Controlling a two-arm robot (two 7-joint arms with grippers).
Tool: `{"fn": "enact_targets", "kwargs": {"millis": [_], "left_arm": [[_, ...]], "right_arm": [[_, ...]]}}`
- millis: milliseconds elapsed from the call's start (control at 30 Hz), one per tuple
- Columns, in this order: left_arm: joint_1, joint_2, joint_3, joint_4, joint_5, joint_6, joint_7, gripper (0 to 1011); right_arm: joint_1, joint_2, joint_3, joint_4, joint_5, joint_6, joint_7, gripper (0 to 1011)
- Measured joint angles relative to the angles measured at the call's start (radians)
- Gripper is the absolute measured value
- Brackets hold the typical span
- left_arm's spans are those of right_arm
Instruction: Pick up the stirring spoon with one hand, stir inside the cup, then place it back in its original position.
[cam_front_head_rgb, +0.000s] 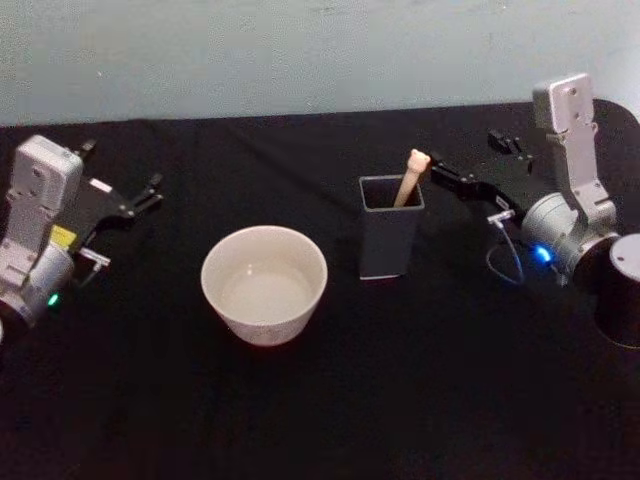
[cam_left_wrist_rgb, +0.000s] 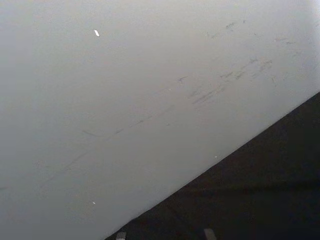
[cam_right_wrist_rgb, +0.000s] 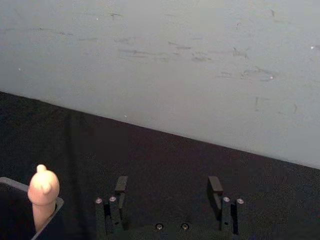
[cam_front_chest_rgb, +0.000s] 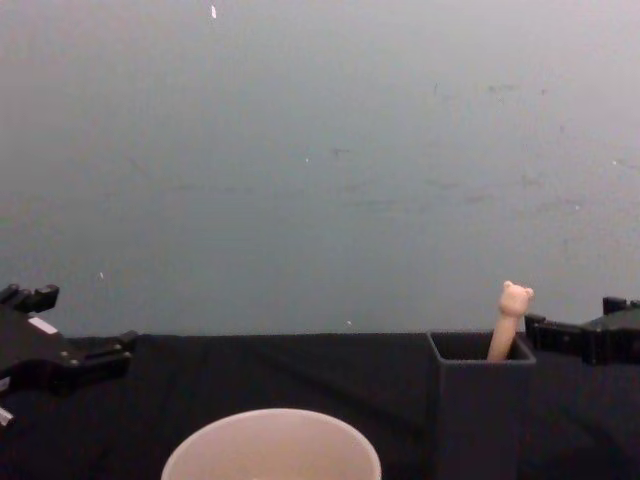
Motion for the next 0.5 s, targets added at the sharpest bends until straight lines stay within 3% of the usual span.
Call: {"fn": "enact_targets", "kwargs": {"millis": [500], "left_arm": [[0.0,0.0,0.0,0.0,0.0,0.0,0.0,1001]], "right_arm": [[0.0,0.002,0.0,-0.004,0.001,-0.003,0.0,1000]]}}
